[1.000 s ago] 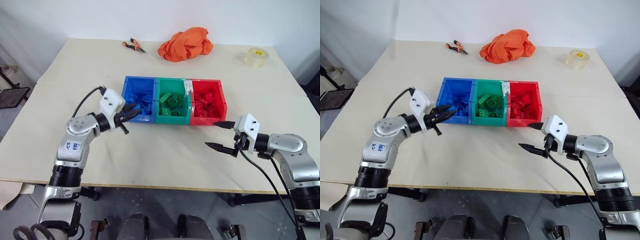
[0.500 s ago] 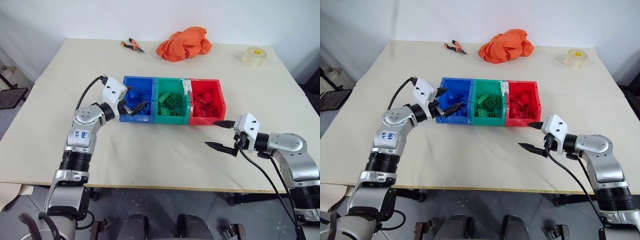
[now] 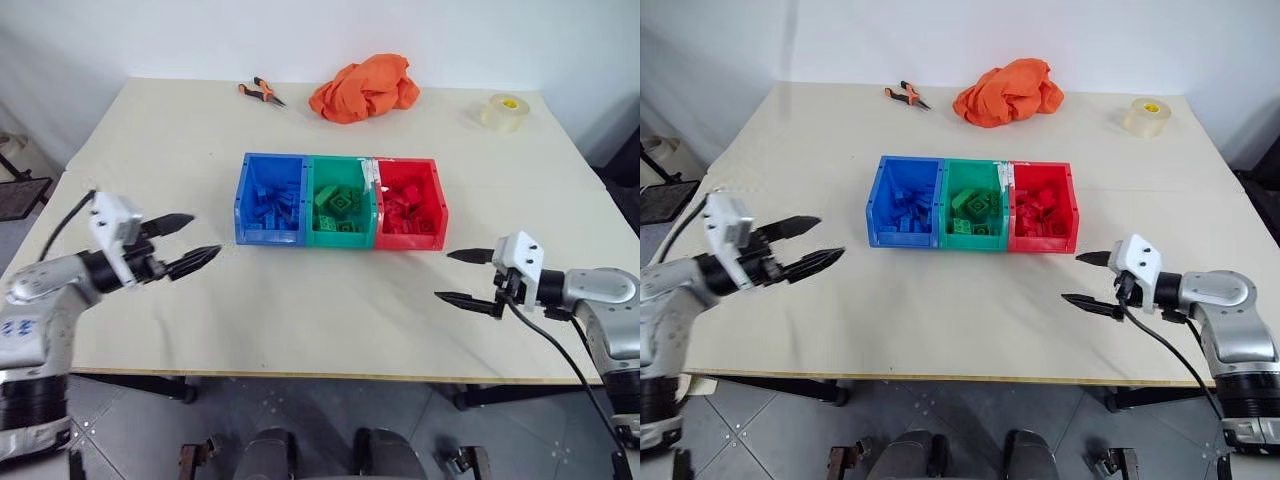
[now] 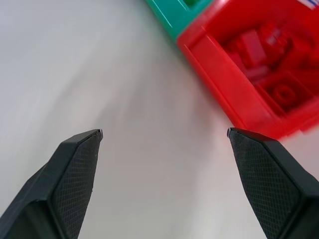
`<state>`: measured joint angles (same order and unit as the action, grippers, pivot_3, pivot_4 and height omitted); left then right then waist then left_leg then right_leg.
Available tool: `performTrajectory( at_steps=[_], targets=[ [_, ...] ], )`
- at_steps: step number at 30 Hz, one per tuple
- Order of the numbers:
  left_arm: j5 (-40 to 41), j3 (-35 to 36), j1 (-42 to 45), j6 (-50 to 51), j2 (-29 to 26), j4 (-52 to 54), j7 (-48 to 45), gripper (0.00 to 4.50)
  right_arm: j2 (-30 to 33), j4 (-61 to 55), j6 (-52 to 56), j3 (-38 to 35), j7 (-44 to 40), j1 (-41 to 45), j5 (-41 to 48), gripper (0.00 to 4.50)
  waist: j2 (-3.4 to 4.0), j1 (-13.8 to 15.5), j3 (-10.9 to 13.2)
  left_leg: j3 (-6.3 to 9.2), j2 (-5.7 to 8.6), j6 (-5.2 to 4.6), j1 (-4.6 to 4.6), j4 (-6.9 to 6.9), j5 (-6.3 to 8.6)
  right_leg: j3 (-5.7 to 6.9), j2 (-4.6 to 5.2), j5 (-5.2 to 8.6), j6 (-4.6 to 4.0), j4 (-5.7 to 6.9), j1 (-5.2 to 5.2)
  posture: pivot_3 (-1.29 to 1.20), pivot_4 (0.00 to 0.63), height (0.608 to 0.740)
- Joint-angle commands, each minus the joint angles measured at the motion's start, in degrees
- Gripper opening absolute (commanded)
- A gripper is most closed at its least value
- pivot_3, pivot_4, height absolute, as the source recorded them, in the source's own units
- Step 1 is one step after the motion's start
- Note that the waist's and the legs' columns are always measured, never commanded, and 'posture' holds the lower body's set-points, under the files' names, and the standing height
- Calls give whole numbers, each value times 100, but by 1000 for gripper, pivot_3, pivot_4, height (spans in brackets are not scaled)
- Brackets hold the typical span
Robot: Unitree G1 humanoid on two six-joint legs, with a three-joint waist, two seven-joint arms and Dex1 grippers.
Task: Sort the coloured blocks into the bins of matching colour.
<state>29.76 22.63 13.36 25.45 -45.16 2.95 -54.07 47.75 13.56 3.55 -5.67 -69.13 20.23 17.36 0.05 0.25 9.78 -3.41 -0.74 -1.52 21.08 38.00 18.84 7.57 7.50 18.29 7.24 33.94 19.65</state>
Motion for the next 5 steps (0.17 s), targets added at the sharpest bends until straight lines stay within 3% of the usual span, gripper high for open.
performTrajectory(
  at_steps=[1,5],
  targets=[
    [216,470,-306,6,-100,253,21,4188,112,431,-182,-309,82,178,29,4191,3,-10,1,2,0,0,0,-1,0,-3,2,0,-1,0,0,0,150,740],
    [214,667,-619,-154,42,307,133,4188,-39,668,-142,-436,327,252,86,4191,3,-22,1,8,-1,2,2,-1,1,-17,5,1,-2,1,-1,0,150,740]
  ],
)
